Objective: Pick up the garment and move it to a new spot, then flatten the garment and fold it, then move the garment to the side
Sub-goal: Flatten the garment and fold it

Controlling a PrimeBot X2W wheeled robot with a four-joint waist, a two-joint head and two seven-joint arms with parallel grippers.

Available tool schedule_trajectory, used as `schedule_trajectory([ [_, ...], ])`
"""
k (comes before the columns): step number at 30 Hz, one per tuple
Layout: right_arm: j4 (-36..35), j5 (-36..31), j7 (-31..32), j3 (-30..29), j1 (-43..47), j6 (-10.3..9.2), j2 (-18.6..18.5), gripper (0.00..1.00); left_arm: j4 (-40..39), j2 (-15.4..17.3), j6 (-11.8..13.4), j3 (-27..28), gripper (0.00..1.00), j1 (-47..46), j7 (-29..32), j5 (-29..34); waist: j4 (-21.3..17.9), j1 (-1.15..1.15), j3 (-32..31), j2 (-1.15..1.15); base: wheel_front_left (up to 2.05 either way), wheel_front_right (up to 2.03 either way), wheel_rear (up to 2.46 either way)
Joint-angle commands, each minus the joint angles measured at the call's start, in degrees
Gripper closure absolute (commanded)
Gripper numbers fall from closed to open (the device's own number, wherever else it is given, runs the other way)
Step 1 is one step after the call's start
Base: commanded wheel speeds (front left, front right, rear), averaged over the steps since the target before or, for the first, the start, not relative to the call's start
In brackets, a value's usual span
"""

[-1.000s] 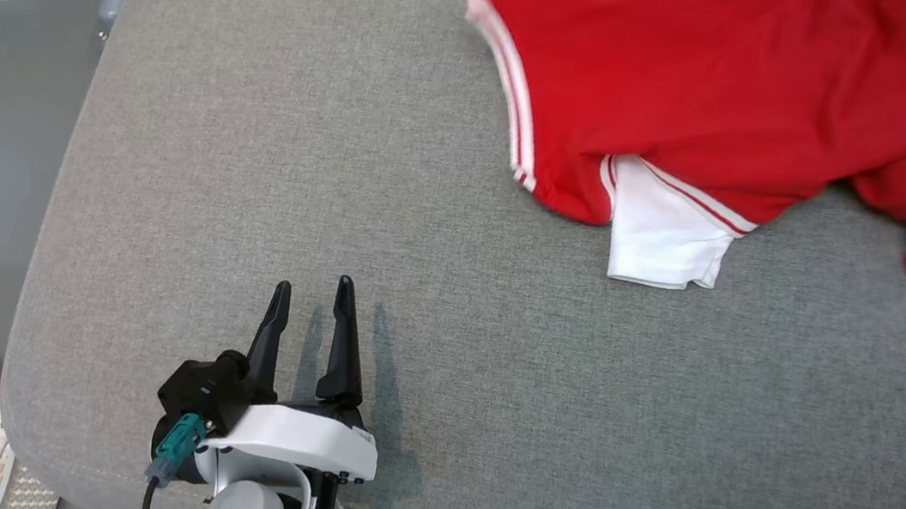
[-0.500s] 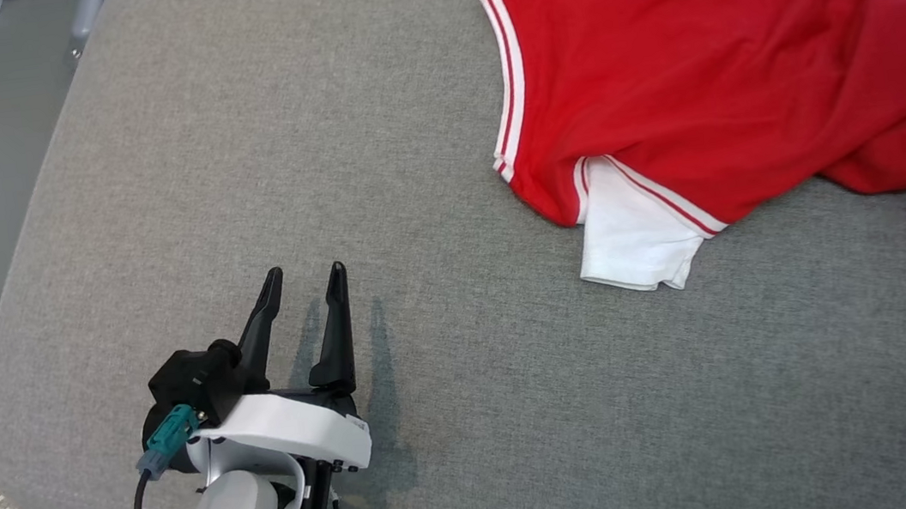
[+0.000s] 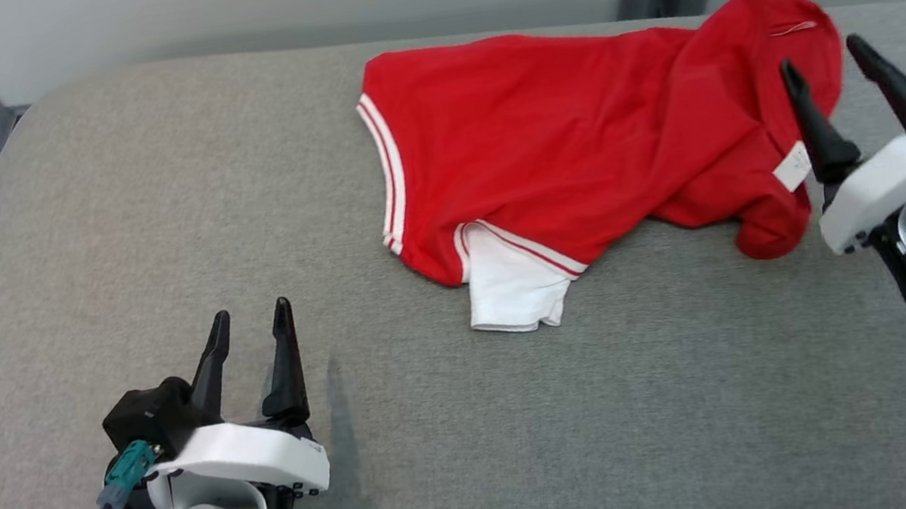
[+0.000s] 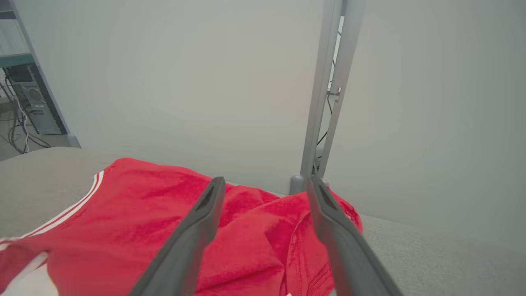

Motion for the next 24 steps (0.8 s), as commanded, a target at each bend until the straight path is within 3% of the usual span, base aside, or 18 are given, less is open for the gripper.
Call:
schedule_trajectory([
  [1,-3.9,1.2,-0.7,0.6,4.1,-0.07,-1.6,0.0,0.1,0.3,0.1,0.9,0.0,0.9,-0.1,0.2,-4.5,0.0,-4.0,0.0,0.0,0.0,0.0],
  [6,-16.9,2.7,-0.9,-2.7,15.9,-0.05,-1.4,0.0,-0.4,0.3,0.4,2.9,0.0,2.4,-0.1,1.3,-8.0,0.0,-6.0,0.0,0.0,0.0,0.0],
  [13,-30.8,-2.2,-0.9,-12.3,30.5,-0.05,5.8,0.0,-1.2,0.3,0.4,4.3,0.0,3.8,0.0,1.2,-10.9,0.0,-6.1,0.0,0.0,0.0,0.0],
  [17,-34.7,-5.0,-0.9,-15.3,34.2,-0.05,10.5,0.0,-1.3,0.3,0.1,4.5,0.0,4.1,-0.1,1.0,-11.7,0.0,-5.7,0.0,0.0,0.0,0.0],
  [24,-36.3,-7.7,-0.9,-15.7,35.3,-0.05,12.1,0.0,0.6,0.3,-0.9,3.5,0.0,3.3,0.0,0.0,-12.1,0.0,-4.7,0.0,0.0,0.0,0.0],
])
